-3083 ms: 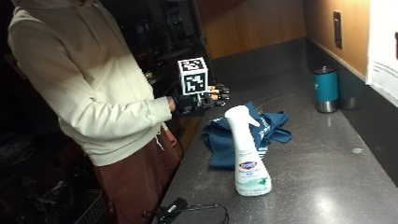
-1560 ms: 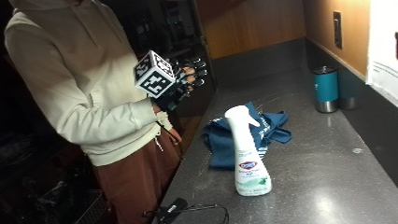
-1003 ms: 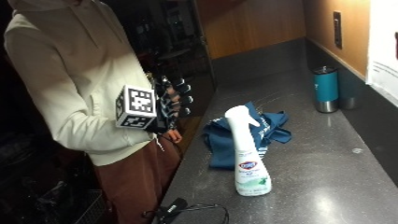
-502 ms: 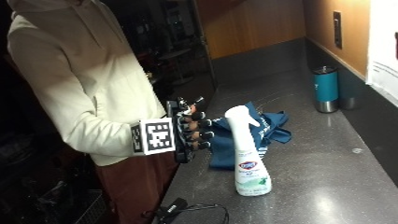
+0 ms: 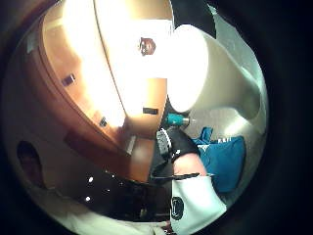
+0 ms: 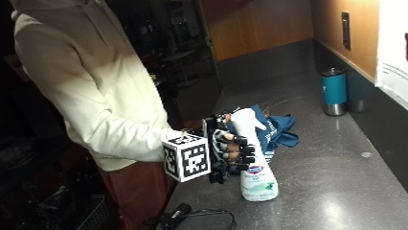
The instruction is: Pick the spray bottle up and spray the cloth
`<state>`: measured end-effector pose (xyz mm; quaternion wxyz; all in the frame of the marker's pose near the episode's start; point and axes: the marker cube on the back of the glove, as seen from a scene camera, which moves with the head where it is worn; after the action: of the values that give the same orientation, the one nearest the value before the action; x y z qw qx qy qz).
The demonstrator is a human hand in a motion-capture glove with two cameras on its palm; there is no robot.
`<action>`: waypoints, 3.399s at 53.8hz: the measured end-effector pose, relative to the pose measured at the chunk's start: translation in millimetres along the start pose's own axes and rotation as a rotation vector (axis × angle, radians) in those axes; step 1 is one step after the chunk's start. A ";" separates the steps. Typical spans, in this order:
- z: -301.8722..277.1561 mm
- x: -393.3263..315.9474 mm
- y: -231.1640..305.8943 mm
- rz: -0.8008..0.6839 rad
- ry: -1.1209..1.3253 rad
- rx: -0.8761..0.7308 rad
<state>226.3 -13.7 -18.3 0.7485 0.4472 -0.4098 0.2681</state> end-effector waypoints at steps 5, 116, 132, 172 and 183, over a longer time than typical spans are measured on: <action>2.7 0.9 -7.7 0.027 -0.017 0.006; 181.9 -145.1 53.4 -0.654 1.575 -1.232; 179.7 -139.5 55.2 -0.649 1.550 -1.243; 236.2 -281.8 128.1 -0.633 0.309 -0.986; 304.9 -285.9 189.4 -0.480 -0.097 -0.816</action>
<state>-181.8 -208.4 -96.6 0.8839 0.2107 -0.4010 -0.1166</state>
